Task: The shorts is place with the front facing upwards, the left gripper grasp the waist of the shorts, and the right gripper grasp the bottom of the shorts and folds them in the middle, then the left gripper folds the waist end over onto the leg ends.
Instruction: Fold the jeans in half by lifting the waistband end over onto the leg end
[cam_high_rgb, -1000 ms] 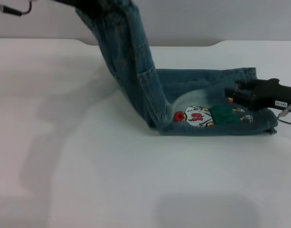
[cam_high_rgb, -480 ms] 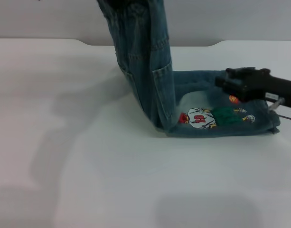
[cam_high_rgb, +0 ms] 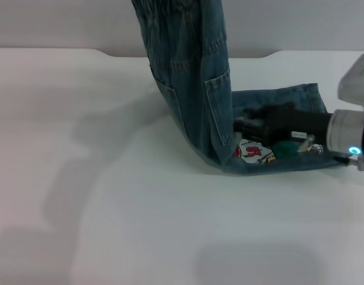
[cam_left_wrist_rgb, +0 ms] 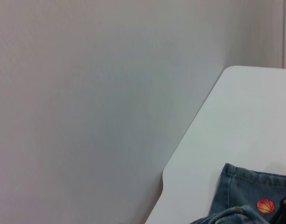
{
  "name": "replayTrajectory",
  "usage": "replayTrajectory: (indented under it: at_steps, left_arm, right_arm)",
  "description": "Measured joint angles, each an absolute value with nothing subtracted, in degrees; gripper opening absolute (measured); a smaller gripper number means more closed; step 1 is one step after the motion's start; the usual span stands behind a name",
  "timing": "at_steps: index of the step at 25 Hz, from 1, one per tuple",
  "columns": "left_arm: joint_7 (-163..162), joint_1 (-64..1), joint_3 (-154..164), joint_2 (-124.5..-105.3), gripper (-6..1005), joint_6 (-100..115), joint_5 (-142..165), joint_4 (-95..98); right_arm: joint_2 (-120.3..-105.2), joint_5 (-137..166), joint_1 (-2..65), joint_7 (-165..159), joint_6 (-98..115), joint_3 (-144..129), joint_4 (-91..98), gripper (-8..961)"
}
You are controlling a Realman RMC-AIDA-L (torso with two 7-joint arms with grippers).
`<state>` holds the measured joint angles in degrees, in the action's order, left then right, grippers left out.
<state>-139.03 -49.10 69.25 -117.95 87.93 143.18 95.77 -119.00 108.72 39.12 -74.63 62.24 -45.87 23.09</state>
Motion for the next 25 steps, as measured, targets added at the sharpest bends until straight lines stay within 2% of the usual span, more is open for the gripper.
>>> replayTrajectory:
  at_steps: [25]
  left_arm:
    - [-140.64, -47.83, 73.0, -118.12, 65, 87.96, 143.08, 100.29]
  right_arm:
    - [-119.27, 108.63, 48.14, -77.01, 67.3, -50.69, 18.23, 414]
